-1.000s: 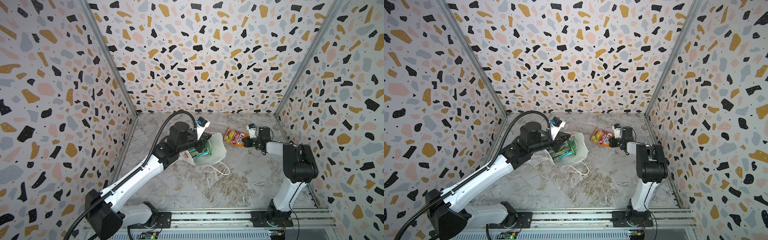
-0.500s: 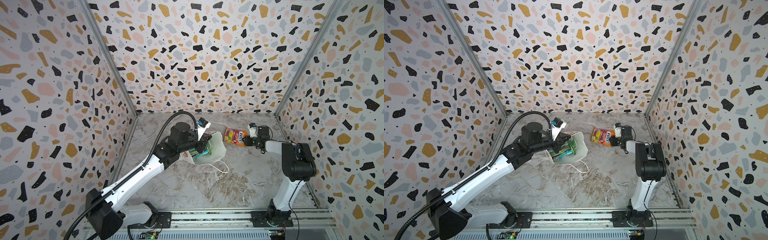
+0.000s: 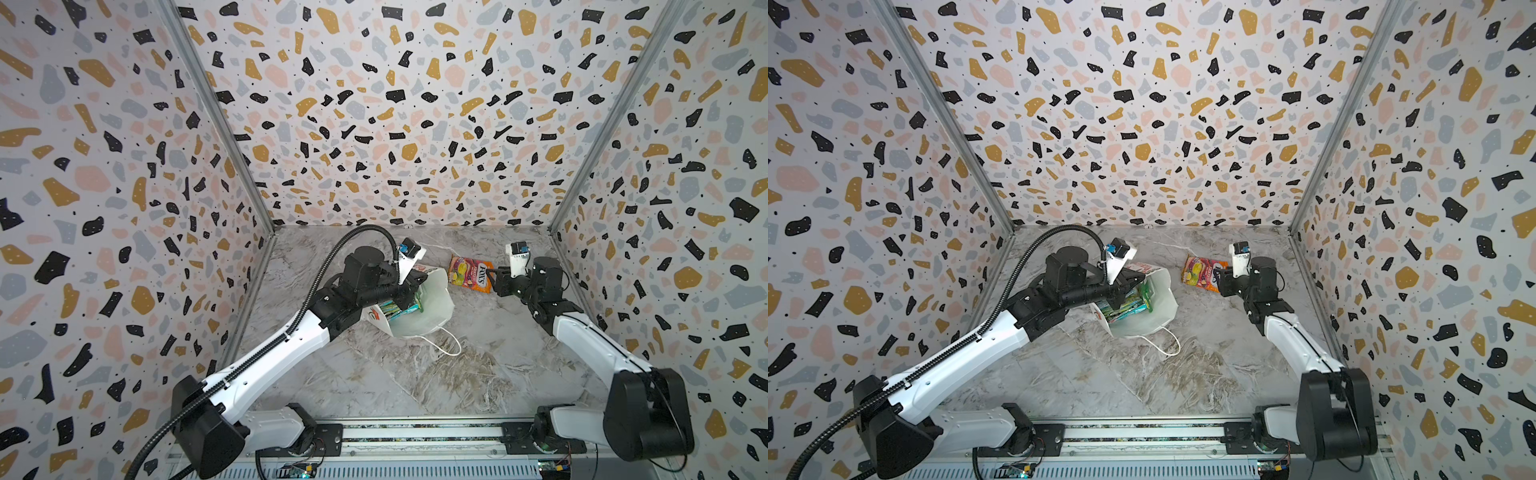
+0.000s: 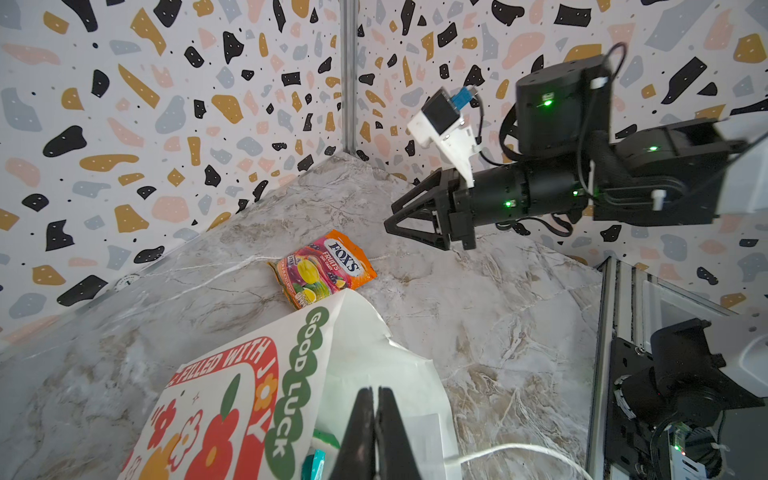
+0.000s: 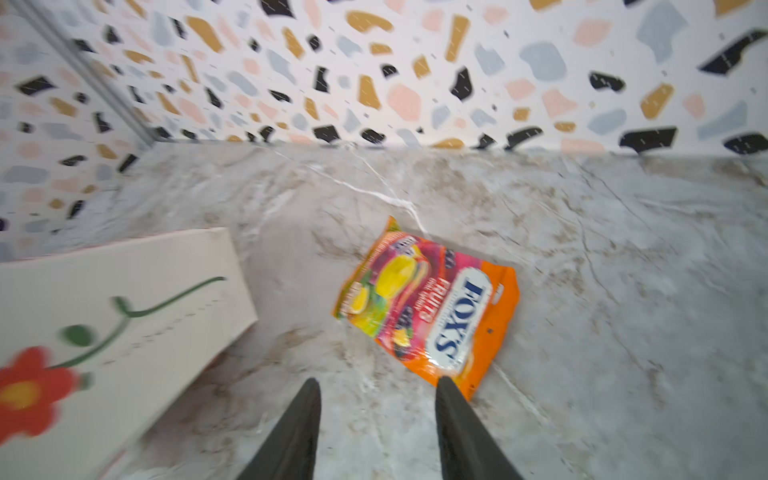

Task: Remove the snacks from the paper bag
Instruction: 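Move the open right gripper back over the bag opening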

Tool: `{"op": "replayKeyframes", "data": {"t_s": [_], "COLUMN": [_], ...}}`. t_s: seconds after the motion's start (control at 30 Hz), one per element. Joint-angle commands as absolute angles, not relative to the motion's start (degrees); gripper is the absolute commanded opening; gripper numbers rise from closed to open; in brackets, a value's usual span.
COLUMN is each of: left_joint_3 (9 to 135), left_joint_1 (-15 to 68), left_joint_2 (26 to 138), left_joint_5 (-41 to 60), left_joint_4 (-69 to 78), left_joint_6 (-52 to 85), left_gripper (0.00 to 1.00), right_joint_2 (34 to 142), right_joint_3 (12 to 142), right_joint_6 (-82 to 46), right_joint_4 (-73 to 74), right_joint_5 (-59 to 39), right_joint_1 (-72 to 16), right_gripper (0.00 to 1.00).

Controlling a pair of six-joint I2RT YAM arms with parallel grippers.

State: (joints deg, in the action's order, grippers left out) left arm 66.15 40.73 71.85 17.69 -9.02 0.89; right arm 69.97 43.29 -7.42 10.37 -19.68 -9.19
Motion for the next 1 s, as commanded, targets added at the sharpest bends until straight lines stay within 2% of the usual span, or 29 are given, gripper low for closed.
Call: {"op": "replayKeyframes", "data": {"t_s": [0.0,0.17,0.43,0.67,0.97], "left_joint_3": [67.51,67.41,66.95,66.87,66.87], "left_joint_1": [41.26,41.48,41.48,41.48,41.50], "left_joint_2": [71.02,70.84,70.25,70.38,70.62], "left_joint_5": [18.04,15.92,13.29,12.48,11.96], "left_joint_4": [-7.38,-7.38,-6.77,-6.63,-6.58], "left_joint_6": [0.38,0.61,1.06,1.23,1.42], "left_gripper": [0.00,0.00,0.00,0.00,0.00], "right_joint_2": [62.25,54.61,53.87,54.44,59.59], "right_joint_3": [41.78,40.62,40.61,39.15,36.39], "right_joint_6": [-8.61,-8.64,-5.40,-2.85,-2.12], "right_joint_4": [7.61,7.12,6.03,4.20,5.84], "right_joint_5": [-21.91,-24.15,-26.29,-21.71,-14.63], "right_joint_1": [-14.02,-22.32,-33.61,-42.14,-47.04], "right_gripper": [0.47,0.48,0.48,0.49,0.48]}}
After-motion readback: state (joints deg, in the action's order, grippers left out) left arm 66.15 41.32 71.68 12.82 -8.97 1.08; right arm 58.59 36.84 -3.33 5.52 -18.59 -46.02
